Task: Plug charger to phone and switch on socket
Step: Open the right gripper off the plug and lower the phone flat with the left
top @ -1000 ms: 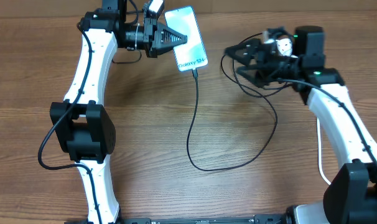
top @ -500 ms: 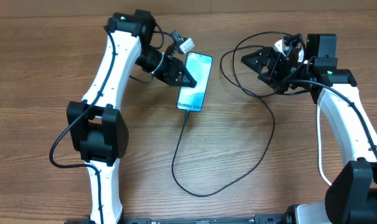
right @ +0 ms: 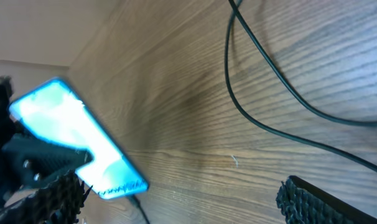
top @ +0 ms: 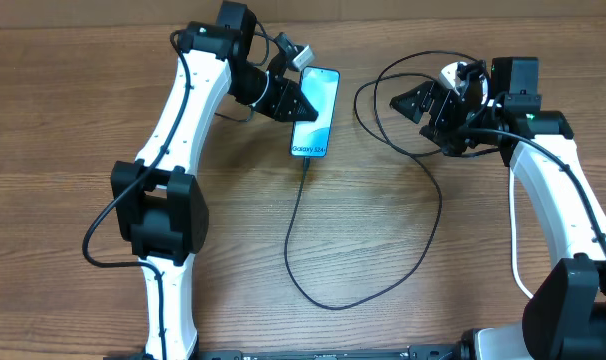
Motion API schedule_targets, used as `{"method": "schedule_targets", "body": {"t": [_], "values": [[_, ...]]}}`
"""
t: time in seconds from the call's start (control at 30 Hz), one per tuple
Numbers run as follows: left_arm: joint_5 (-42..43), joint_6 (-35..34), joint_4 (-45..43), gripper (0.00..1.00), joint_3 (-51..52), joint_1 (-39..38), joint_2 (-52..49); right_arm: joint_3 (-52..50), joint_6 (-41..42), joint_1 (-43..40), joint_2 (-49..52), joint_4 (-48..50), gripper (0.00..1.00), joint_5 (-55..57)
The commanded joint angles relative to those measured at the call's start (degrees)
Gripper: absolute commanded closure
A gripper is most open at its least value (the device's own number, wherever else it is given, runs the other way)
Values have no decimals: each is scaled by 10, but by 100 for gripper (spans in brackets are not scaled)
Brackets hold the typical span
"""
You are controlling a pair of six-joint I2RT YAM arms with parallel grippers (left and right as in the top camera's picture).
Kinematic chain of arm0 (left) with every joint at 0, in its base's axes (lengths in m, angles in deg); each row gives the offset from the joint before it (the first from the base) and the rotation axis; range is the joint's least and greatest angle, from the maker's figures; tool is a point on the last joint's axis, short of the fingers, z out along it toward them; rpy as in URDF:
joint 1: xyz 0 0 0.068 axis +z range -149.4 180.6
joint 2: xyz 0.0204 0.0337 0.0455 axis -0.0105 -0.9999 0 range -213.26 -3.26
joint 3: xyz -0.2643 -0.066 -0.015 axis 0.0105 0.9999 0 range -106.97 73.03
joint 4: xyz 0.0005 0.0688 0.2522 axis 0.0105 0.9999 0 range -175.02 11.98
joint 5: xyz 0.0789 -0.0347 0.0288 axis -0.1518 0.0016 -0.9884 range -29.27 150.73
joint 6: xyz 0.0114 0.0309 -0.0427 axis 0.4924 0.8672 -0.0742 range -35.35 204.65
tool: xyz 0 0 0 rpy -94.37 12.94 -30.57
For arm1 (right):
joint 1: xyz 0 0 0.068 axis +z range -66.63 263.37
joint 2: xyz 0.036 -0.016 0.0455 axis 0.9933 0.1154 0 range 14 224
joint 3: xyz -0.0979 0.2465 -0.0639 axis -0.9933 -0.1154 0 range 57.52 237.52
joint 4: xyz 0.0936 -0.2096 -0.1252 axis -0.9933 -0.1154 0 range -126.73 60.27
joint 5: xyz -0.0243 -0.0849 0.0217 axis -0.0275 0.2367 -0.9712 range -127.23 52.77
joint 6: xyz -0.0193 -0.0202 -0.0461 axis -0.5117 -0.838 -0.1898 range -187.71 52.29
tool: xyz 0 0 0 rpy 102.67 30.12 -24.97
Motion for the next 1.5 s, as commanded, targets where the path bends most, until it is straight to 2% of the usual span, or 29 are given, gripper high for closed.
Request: {"method": "schedule_targets", "body": {"t": [0.0, 0.27, 0.47, 0.73, 0.97, 1.1, 1.13, 1.33, 1.47], "values": [[7, -155, -27, 96, -7, 1, -42, 2, -5, 0, -6, -3, 0, 14], [-21, -250, -63, 96, -7, 2, -87, 2, -5, 0, -6, -9, 0, 14], [-23, -252, -67, 96, -7, 0, -126, 2, -5, 0, -6, -10, 0, 14], [-74, -256, -83, 96, -7, 0, -126, 2, -5, 0, -6, -9, 0, 14], [-81, -256, -85, 96, -7, 0, -126, 2, -5, 0, -6, -10, 0, 14], [-83, -257, -84, 88, -7, 0, -126, 2, -5, 0, -6, -11, 0, 14], [-85, -257, -84, 83, -7, 0, -126, 2, -5, 0, -6, -12, 0, 14], [-115, -267, -80, 81, -7, 0, -126, 2, -5, 0, -6, -14, 0, 14], [-131, -267, -76, 74, -7, 0, -126, 2, -5, 0, -6, -14, 0, 14]]}}
